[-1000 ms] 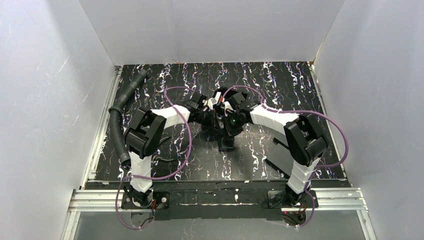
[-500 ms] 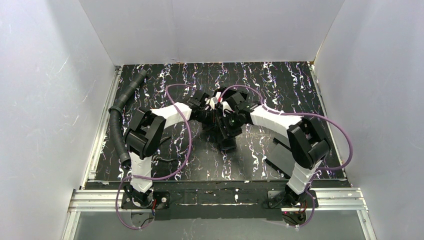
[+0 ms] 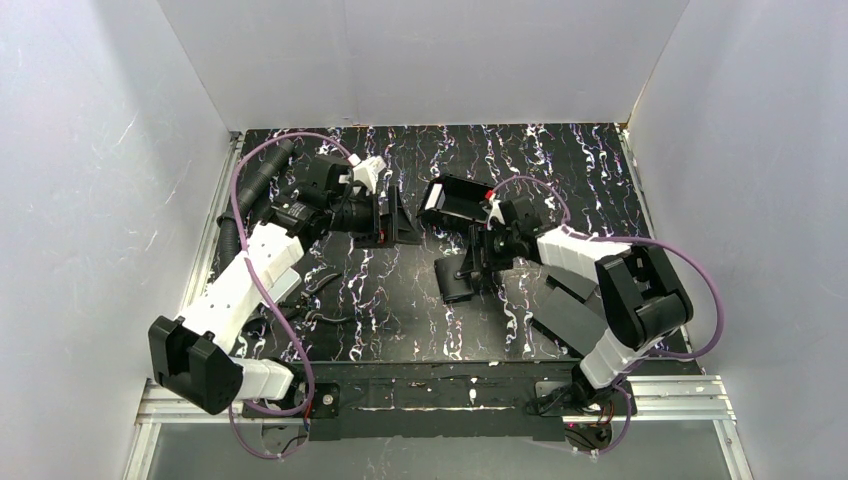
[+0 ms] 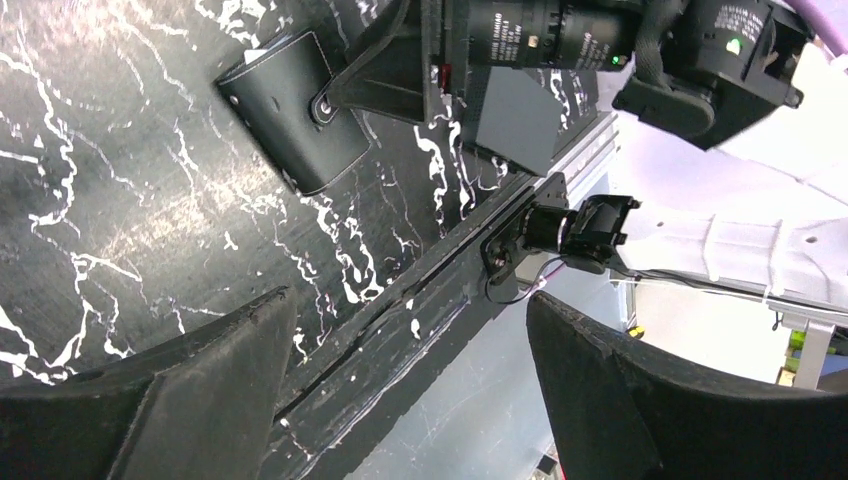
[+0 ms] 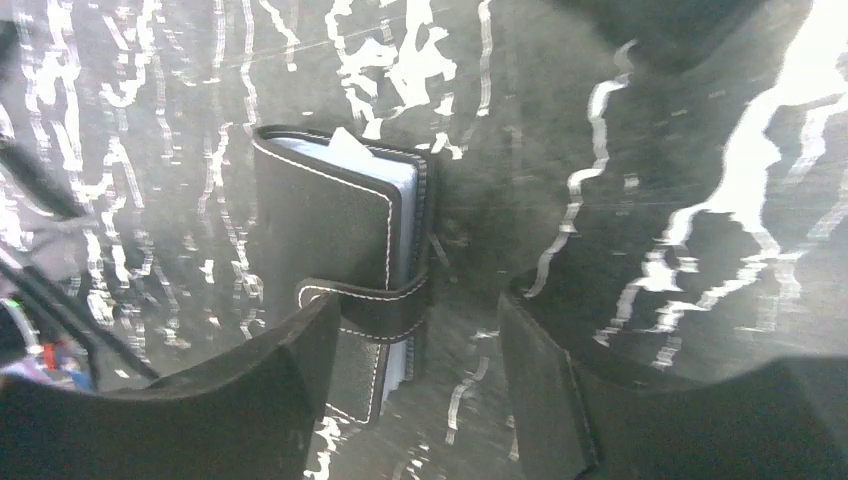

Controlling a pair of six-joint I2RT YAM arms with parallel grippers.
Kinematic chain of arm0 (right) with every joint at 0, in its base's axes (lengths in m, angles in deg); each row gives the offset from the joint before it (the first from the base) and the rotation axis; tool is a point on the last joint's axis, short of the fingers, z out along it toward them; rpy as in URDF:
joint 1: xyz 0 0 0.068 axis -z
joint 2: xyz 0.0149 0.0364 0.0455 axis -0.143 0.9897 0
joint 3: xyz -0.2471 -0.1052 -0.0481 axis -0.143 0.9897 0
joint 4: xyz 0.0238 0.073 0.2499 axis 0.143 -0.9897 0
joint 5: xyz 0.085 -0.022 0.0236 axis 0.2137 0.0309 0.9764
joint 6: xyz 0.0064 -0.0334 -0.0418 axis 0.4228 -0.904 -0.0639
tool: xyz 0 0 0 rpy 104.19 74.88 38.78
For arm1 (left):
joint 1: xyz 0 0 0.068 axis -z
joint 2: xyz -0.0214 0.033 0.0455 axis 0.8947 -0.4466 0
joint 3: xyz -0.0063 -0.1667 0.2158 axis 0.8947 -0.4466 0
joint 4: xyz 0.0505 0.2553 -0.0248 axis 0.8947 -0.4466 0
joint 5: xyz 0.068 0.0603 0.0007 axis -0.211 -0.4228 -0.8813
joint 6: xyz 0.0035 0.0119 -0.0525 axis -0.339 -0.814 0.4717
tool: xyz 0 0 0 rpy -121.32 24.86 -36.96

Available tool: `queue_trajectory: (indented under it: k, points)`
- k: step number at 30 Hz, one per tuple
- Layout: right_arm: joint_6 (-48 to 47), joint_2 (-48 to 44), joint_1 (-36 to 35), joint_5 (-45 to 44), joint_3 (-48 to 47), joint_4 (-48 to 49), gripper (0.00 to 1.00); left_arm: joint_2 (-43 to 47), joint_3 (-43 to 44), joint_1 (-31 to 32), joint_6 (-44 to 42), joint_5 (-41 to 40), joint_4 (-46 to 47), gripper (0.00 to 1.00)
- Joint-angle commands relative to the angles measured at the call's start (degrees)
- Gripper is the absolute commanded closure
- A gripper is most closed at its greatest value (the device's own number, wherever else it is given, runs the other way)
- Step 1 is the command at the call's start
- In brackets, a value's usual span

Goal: Put the credit cards into the card holder
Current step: Move the card holder to the center of the board.

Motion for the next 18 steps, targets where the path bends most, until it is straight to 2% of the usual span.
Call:
queue_trajectory:
  k: [1, 3, 7, 12, 18]
  points:
    - [8.81, -1.56, -3.89, -3.1, 7.22, 16.85, 0.36, 2.1, -2.46, 0.03, 0.86, -0.65, -2.66, 0.17]
    - [8.92, -0.95, -5.47, -4.19, 7.88, 17.23, 0.41, 2.61, -2.72, 0.01, 1.07, -0.8, -2.62, 0.17]
    - [6.22, -0.39, -8.52, -7.85, 7.61, 13.46, 0.43, 3.73, -3.81, 0.02, 1.35, -0.67, -2.4, 0.18]
    - [3.43, -5.12, -11.08, -11.6, 7.85, -0.75, 0.52, 5.6, -6.08, 0.02, 2.01, -0.95, -1.96, 0.18]
    - [3.46, -17.51, -13.84, -17.03, 10.43, -17.76, 0.53, 8.08, -9.08, 0.02, 3.69, -0.63, 0.41, 0.18]
